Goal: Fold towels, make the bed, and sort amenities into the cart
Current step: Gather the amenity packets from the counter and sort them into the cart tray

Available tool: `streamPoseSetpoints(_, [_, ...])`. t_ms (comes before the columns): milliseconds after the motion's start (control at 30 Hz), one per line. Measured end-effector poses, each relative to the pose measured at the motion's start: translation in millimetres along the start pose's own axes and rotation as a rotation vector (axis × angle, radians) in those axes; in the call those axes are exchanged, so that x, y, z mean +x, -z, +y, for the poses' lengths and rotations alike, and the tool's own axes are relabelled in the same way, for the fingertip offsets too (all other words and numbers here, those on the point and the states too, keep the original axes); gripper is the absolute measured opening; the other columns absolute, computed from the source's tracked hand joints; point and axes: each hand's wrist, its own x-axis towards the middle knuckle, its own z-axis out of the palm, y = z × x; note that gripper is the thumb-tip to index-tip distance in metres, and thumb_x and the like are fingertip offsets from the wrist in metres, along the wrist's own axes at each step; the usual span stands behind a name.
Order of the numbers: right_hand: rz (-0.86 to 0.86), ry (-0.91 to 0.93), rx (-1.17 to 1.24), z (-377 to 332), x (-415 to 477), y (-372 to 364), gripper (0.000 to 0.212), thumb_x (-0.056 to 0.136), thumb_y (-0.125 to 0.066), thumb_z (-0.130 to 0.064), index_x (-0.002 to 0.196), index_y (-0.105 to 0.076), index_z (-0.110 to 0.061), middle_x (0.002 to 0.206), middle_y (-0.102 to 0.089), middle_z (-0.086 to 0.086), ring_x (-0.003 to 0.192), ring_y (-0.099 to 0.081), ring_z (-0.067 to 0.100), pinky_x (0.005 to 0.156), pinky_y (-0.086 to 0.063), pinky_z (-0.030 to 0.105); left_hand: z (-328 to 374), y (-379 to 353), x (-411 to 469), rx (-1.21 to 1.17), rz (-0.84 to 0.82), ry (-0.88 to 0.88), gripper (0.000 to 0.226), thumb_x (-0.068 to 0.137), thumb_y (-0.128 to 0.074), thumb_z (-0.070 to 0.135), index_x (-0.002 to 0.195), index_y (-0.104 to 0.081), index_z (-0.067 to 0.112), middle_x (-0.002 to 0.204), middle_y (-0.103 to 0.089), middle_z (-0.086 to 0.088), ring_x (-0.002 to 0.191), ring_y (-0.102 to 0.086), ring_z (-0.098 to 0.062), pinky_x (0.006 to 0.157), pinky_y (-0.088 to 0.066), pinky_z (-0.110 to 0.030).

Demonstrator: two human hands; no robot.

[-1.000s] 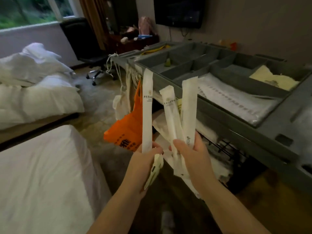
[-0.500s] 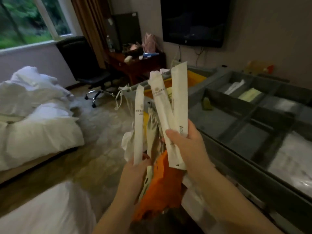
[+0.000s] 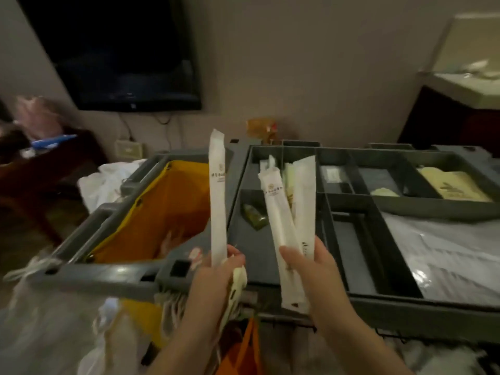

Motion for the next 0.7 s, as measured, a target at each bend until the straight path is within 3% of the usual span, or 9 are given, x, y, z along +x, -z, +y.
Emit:
streamPoseSetpoints(133, [0.080,0.005,0.031,-9.7,45.0,13.3,0.040,0.087,-0.064,-0.020,0.121,-0.048,-0.032,0.105,-0.059,-0.007,0.094,-0.057,0.013,0.076,-0.053,0.036,9.0,-26.8,34.4,0.022,-0.061,-0.025,0.014,0.091,-0.059,0.010,0.080,-0.058,0.018,0.083,-0.059,-0.011,0.073,-0.055,-0.019,0.064,-0.046,-0.030])
streamPoseSetpoints(233, [0.041,0.047,0.006,-18.1,73.6,12.1,0.042,0.086,-0.066,-0.021,0.122,-0.048,-0.034,0.106,-0.061,-0.008,0.095,-0.061,0.012,0.074,-0.055,0.034,22.4,-46.9,51.9,0.021,-0.128,0.000,0.006,0.091,-0.058,0.014,0.093,-0.064,0.014,0.088,-0.063,-0.009,0.074,-0.058,-0.017,0.056,-0.046,-0.026])
streamPoseSetpoints(333, [0.006,0.078,0.047,-18.8,93.6,0.7,0.044,0.085,-0.066,-0.019,0.123,-0.049,-0.034,0.109,-0.063,-0.008,0.097,-0.064,0.013,0.075,-0.058,0.033,23.9,-64.0,70.4,0.081,-0.226,0.055,0.019,0.087,-0.064,0.026,0.106,-0.064,0.020,0.093,-0.072,-0.005,0.086,-0.068,-0.021,0.066,-0.052,-0.030])
streamPoseSetpoints(433, [0.061,0.075,0.081,-19.6,109.9,-10.3,0.044,0.086,-0.066,-0.018,0.125,-0.050,-0.031,0.111,-0.063,-0.006,0.100,-0.064,0.016,0.077,-0.059,0.040,24.0,-70.6,82.5,0.071,-0.209,0.064,0.029,0.085,-0.067,0.026,0.113,-0.062,0.021,0.099,-0.072,-0.006,0.092,-0.069,-0.022,0.071,-0.055,-0.032])
streamPoseSetpoints(533, [0.106,0.065,0.095,-23.6,128.0,-14.8,0.048,0.086,-0.066,-0.018,0.129,-0.048,-0.029,0.115,-0.061,-0.002,0.102,-0.063,0.019,0.080,-0.058,0.045,31.1,-74.1,95.1,0.060,-0.187,0.064,0.016,0.085,-0.066,0.020,0.100,-0.062,0.021,0.095,-0.069,-0.007,0.086,-0.066,-0.022,0.061,-0.050,-0.027])
streamPoseSetpoints(700, [0.125,0.047,0.094,-27.3,151.6,-21.8,0.047,0.087,-0.065,-0.016,0.128,-0.046,-0.029,0.116,-0.058,-0.002,0.104,-0.059,0.019,0.075,-0.058,0.038,42.9,-76.2,122.9,0.073,-0.174,0.045,0.013,0.086,-0.065,0.014,0.084,-0.057,0.023,0.088,-0.064,-0.006,0.080,-0.062,-0.021,0.055,-0.048,-0.026])
